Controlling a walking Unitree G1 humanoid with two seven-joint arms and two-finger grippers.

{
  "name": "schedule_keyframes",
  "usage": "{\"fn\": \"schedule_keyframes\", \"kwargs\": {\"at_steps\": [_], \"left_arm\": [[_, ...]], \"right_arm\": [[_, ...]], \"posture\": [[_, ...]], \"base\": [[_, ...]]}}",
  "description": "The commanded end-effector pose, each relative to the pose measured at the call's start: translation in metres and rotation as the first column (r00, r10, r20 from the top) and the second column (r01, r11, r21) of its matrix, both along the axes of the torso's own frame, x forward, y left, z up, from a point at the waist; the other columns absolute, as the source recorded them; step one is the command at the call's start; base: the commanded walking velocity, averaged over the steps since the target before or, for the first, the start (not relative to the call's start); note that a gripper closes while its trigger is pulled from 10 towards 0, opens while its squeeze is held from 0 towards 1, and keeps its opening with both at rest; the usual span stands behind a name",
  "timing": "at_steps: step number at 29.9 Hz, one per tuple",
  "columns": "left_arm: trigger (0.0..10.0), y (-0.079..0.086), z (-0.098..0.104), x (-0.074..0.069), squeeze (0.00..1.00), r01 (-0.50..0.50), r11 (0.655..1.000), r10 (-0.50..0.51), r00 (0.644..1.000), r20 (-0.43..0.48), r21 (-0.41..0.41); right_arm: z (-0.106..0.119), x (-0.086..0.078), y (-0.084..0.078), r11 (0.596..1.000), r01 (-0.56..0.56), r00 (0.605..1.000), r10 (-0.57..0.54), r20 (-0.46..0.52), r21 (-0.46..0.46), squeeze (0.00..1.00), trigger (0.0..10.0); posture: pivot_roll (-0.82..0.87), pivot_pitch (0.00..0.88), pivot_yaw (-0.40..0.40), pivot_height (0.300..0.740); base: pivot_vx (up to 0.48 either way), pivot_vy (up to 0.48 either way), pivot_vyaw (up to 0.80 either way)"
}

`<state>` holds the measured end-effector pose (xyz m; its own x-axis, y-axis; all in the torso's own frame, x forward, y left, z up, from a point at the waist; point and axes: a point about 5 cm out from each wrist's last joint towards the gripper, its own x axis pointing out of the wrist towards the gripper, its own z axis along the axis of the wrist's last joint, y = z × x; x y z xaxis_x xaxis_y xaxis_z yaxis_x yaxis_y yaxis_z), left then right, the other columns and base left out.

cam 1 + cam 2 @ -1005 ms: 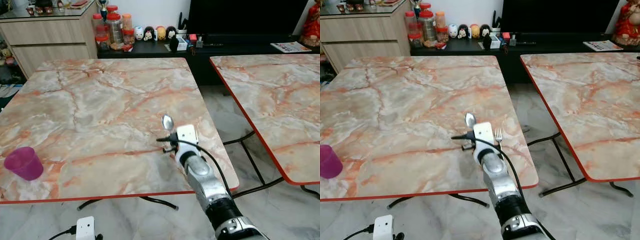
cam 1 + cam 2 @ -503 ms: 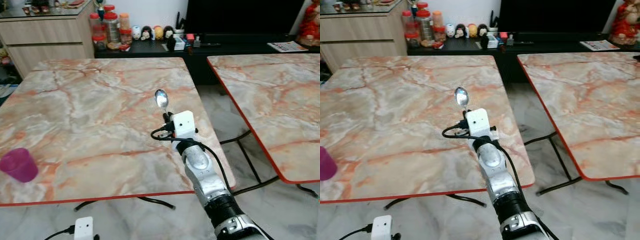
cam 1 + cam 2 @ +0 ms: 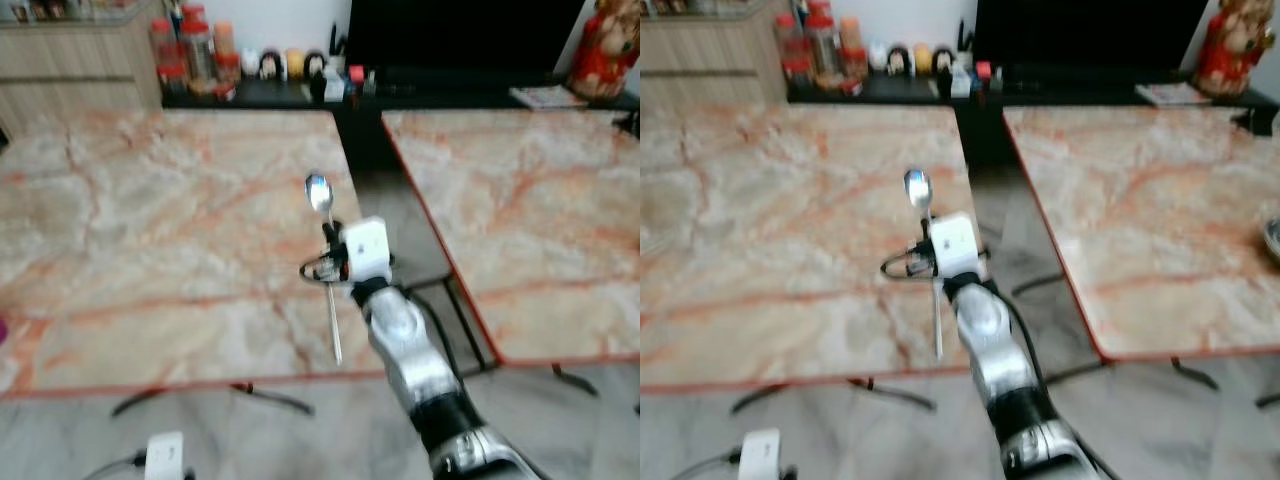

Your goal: Setting the table

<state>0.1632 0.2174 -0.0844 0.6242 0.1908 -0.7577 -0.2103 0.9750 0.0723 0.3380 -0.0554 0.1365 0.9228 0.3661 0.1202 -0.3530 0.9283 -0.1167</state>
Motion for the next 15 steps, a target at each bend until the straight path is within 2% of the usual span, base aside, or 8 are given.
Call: {"fn": "schedule_keyframes", "kwargs": {"at_steps": [1,15], "left_arm": [[10.0,-0.0072,-0.0030,-0.0032,0.00,0.008,1.000,-0.008,1.000,-0.015,-0.017],[10.0,-0.0057,-0.0011,0.0009,0.00,-0.014,1.000,0.014,1.000,-0.001,-0.020]], "right_arm": [[0.0022,0.0013,-0.0051,1.000,0.017,1.000,-0.017,0.013,-0.002,0.00,10.0],[0.0057,0.0021,-0.0057,1.000,0.022,0.999,-0.022,0.031,-0.011,0.00,10.0]], "posture": [[-0.02,0.000,-0.010,0.732],[-0.02,0.000,-0.012,0.732]], "base": [[0.000,-0.480,0.00],[0.000,-0.480,0.00]]}}
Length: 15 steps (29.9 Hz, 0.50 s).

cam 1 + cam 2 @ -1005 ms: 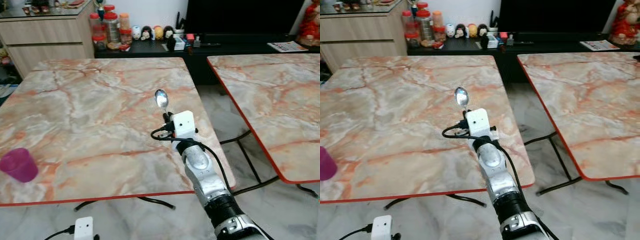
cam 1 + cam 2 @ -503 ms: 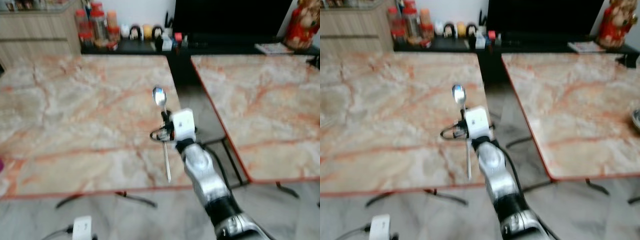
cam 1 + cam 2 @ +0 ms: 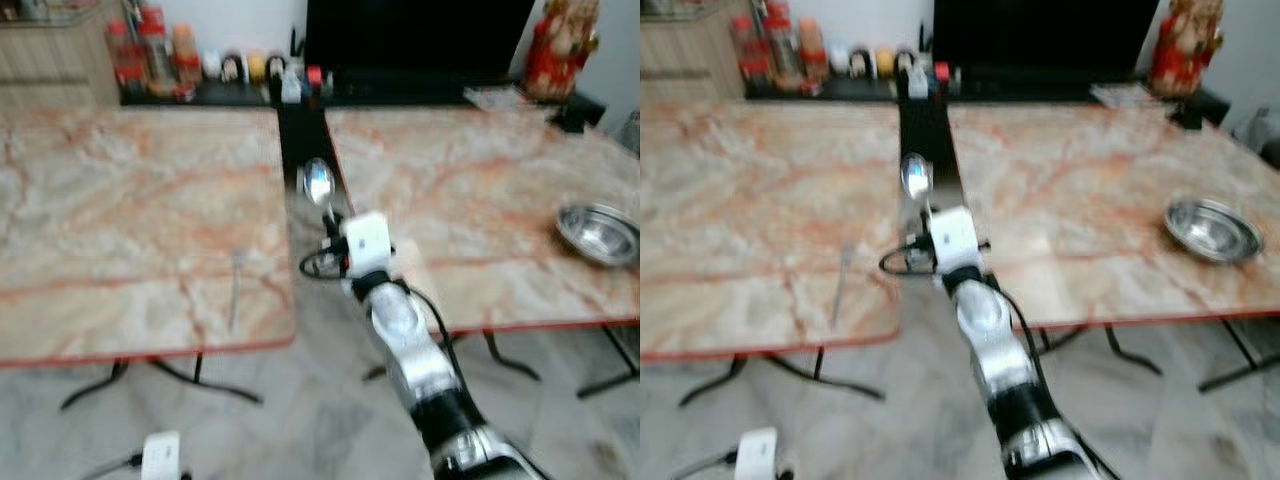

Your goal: Setting the table

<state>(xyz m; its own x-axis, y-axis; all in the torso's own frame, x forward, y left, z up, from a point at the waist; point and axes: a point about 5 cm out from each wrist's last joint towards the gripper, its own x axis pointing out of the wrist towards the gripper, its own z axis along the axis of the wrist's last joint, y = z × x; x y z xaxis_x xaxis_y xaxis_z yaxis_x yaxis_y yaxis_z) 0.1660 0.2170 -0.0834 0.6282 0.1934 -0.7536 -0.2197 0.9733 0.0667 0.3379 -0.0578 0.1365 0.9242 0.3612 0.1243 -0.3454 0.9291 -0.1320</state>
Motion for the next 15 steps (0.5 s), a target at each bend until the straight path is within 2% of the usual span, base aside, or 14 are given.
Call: {"fn": "schedule_keyframes", "kwargs": {"at_steps": [1,15], "left_arm": [[10.0,-0.0053,-0.0021,-0.0020,0.00,-0.006,1.000,0.006,1.000,-0.009,-0.017],[10.0,-0.0072,-0.0029,-0.0031,0.00,-0.005,1.000,0.005,1.000,-0.010,-0.023]], "right_arm": [[0.0058,0.0022,-0.0033,1.000,0.015,1.000,-0.015,0.022,0.002,0.00,10.0],[0.0021,0.0002,-0.0059,1.000,0.021,1.000,-0.021,0.021,-0.013,0.00,10.0]], "posture": [[-0.02,0.000,-0.012,0.732],[-0.02,0.000,-0.008,0.732]], "base": [[0.000,-0.480,0.00],[0.000,-0.480,0.00]]}}
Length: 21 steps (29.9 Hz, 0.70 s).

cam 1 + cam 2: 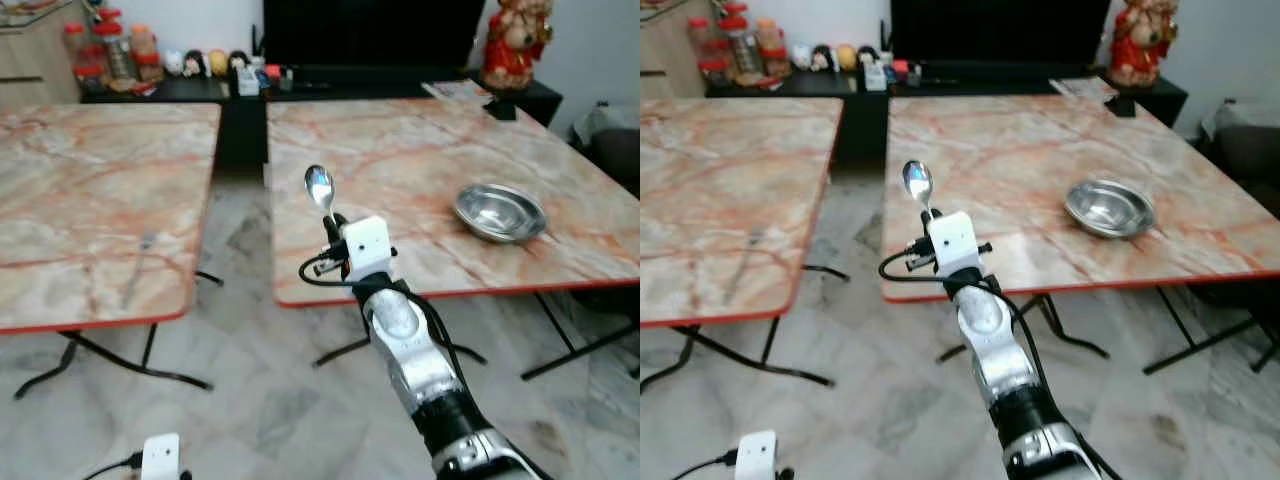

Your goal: Setting the table

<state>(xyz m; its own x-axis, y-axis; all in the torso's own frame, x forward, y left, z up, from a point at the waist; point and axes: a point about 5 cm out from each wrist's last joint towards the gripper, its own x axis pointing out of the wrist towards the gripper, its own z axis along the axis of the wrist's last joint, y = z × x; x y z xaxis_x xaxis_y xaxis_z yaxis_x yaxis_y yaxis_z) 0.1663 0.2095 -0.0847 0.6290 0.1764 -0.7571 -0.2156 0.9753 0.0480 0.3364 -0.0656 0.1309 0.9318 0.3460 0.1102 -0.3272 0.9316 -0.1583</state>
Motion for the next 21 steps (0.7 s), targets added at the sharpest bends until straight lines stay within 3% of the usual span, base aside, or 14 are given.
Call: {"fn": "schedule_keyframes", "kwargs": {"at_steps": [1,9,13,17,21], "left_arm": [[10.0,0.000,-0.002,-0.003,0.00,-0.010,1.000,0.010,1.000,-0.011,-0.004],[10.0,-0.001,-0.002,-0.003,0.00,-0.010,1.000,0.010,1.000,-0.009,-0.005],[10.0,-0.001,-0.003,-0.006,0.00,-0.026,1.000,0.026,0.999,-0.018,-0.010],[10.0,-0.001,-0.004,-0.008,0.00,-0.026,1.000,0.026,0.999,-0.021,-0.013],[10.0,-0.003,-0.005,-0.010,0.00,-0.019,1.000,0.018,0.999,-0.029,-0.021]], "right_arm": [[0.007,0.001,0.002,1.000,0.001,1.000,-0.001,0.024,0.017,0.00,10.0],[-0.007,-0.004,-0.009,1.000,0.012,1.000,-0.012,-0.008,-0.014,0.00,10.0],[-0.047,-0.018,-0.032,0.996,0.039,0.991,-0.049,-0.126,-0.081,0.00,10.0],[-0.070,-0.027,-0.043,0.992,0.042,0.976,-0.065,-0.206,-0.115,0.00,10.0],[-0.117,-0.049,-0.062,0.988,0.072,0.904,-0.123,-0.409,-0.138,0.00,10.0]], "posture": [[-0.02,0.000,-0.006,0.732],[-0.02,0.000,-0.011,0.732],[-0.02,0.000,-0.014,0.732],[-0.03,0.000,-0.014,0.732],[-0.03,0.000,-0.010,0.732]], "base": [[0.000,-0.480,0.00],[0.000,-0.480,0.00],[0.000,-0.201,0.00],[0.000,0.000,0.00],[0.000,0.000,0.00]]}}
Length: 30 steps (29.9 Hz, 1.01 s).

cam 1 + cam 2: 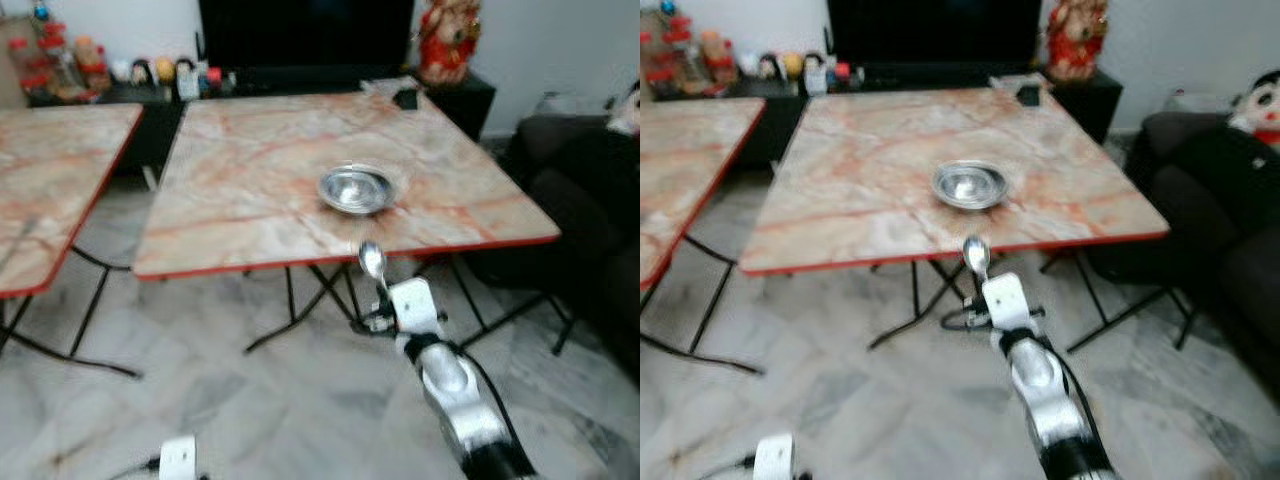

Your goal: Setting the table

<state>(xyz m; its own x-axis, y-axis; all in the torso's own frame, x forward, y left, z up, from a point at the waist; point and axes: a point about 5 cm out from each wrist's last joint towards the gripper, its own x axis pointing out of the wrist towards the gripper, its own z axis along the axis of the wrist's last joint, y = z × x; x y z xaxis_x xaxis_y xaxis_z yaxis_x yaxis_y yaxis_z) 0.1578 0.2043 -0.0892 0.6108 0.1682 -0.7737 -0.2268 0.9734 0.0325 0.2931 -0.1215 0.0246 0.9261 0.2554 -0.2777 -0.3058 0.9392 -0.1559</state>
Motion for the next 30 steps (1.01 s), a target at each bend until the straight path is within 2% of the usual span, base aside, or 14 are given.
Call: {"fn": "schedule_keyframes", "kwargs": {"at_steps": [1,2,3,5,7,8,10,11,13,14,17,19,30], "left_arm": [[10.0,0.002,-0.001,-0.003,0.00,-0.016,1.000,0.016,1.000,-0.010,-0.008],[10.0,0.002,-0.001,-0.003,0.00,-0.016,1.000,0.016,1.000,-0.010,-0.008],[10.0,0.002,-0.001,-0.003,0.00,-0.024,0.999,0.024,1.000,-0.005,-0.022],[10.0,0.003,-0.001,-0.003,0.00,-0.011,1.000,0.011,1.000,-0.005,-0.006],[10.0,0.006,-0.001,-0.004,0.00,-0.031,1.000,0.031,0.999,-0.011,0.005],[10.0,0.006,-0.001,-0.004,0.00,-0.031,1.000,0.031,0.999,-0.011,0.005],[10.0,0.007,-0.001,-0.004,0.00,-0.033,0.999,0.033,0.999,-0.015,0.008],[10.0,0.007,-0.001,-0.004,0.00,-0.033,0.999,0.033,0.999,-0.015,0.008],[10.0,0.008,-0.001,-0.006,0.00,-0.032,0.999,0.032,0.999,-0.021,0.009],[10.0,0.008,-0.002,-0.006,0.00,-0.030,1.000,0.030,0.999,-0.024,0.010],[10.0,0.008,-0.002,-0.007,0.00,-0.027,1.000,0.027,0.999,-0.026,0.010],[10.0,0.009,-0.003,-0.010,0.00,-0.033,0.999,0.033,0.999,-0.032,0.010],[10.0,0.009,-0.002,-0.009,0.00,-0.029,1.000,0.029,0.999,-0.035,0.009]], "right_arm": [[-0.029,-0.016,-0.015,0.997,0.072,0.985,-0.071,-0.154,0.002,0.00,10.0],[-0.029,-0.016,-0.015,0.997,0.072,0.985,-0.071,-0.154,0.002,0.00,10.0],[-0.043,-0.026,-0.023,0.993,0.121,0.965,-0.117,-0.236,0.002,0.00,10.0],[-0.054,-0.035,-0.029,0.989,0.150,0.943,-0.145,-0.299,-0.008,0.00,10.0],[-0.071,-0.053,-0.042,0.974,0.224,0.891,-0.216,-0.399,-0.028,0.00,10.0],[-0.071,-0.053,-0.042,0.974,0.224,0.891,-0.216,-0.399,-0.028,0.00,10.0],[-0.079,-0.064,-0.049,0.966,0.252,0.859,-0.252,-0.446,-0.060,0.00,10.0],[-0.079,-0.064,-0.049,0.966,0.252,0.859,-0.252,-0.446,-0.060,0.00,10.0],[-0.095,-0.087,-0.060,0.957,0.247,0.802,-0.291,-0.522,-0.153,0.00,10.0],[-0.098,-0.093,-0.063,0.953,0.242,0.785,-0.303,-0.540,-0.182,0.00,10.0],[-0.102,-0.098,-0.066,0.949,0.239,0.771,-0.313,-0.554,-0.203,0.00,10.0],[-0.103,-0.099,-0.064,0.950,0.261,0.761,-0.312,-0.569,-0.171,0.00,10.0],[-0.104,-0.099,-0.058,0.951,0.265,0.750,-0.307,-0.585,-0.159,0.00,10.0]], "posture": [[-0.03,0.000,-0.010,0.732],[-0.03,0.000,-0.010,0.732],[-0.03,0.000,-0.010,0.732],[-0.03,0.000,-0.009,0.732],[-0.02,0.000,-0.009,0.732],[-0.02,0.000,-0.009,0.732],[-0.02,0.000,-0.007,0.732],[-0.02,0.000,-0.007,0.732],[-0.02,0.000,-0.002,0.732],[-0.02,0.000,-0.002,0.732],[-0.02,0.000,-0.002,0.732],[-0.02,0.000,0.001,0.732],[-0.02,0.000,0.006,0.732]], "base": [[0.000,0.000,0.00],[0.000,0.000,0.00],[0.000,0.000,0.00],[0.000,0.000,0.00],[0.409,0.000,0.00],[0.409,0.000,0.00],[0.411,0.000,0.00],[0.412,0.000,0.00],[0.409,0.000,0.00],[0.409,0.000,0.00],[0.409,0.000,0.00],[0.399,0.000,0.00],[0.388,0.000,0.00]]}}
